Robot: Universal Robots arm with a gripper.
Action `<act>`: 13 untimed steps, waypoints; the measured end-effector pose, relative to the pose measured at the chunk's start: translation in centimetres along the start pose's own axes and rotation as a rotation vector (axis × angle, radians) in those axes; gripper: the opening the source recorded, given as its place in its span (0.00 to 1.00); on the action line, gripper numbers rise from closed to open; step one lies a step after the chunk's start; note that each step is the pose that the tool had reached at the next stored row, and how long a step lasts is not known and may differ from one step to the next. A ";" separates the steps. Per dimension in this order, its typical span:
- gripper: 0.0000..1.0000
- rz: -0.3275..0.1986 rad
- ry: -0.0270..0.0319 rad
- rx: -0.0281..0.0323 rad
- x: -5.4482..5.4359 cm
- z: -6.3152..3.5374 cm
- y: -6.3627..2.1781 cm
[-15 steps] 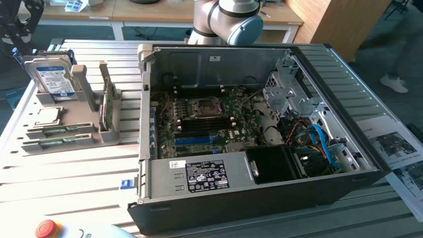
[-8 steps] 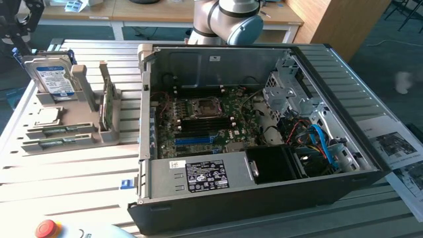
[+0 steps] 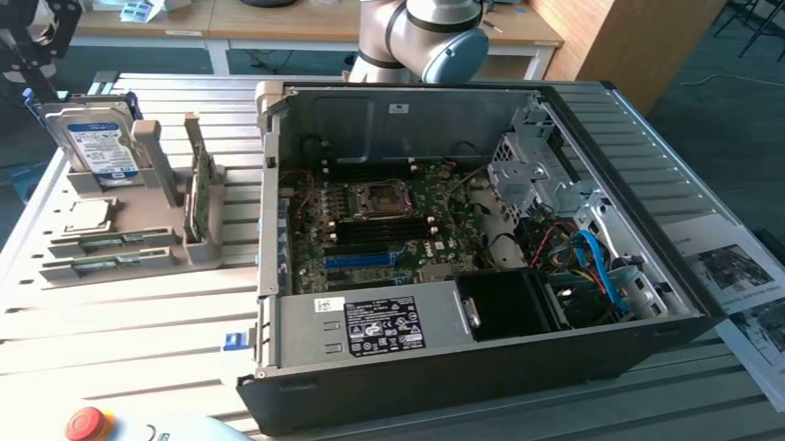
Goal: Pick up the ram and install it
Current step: 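Pick up the ram and move it above insertion slot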
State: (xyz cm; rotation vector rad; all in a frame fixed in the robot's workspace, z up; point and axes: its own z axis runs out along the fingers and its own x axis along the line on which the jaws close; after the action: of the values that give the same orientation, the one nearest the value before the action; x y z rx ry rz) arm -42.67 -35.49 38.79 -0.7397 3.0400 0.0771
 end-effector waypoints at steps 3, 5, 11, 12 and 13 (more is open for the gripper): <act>0.10 -0.054 0.0024 -0.0013 0.0 0.00 0.00; 0.10 -0.091 0.0041 -0.0021 0.0 0.00 0.00; 0.10 -0.200 0.0091 -0.0046 0.0 0.00 0.00; 0.10 -0.218 0.0098 -0.0051 0.0 0.00 0.00; 0.10 -0.236 0.0107 -0.0055 0.0 0.00 0.00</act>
State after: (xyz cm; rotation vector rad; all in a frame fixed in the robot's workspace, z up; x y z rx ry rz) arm -42.67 -35.49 38.80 -1.0951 2.9371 0.0789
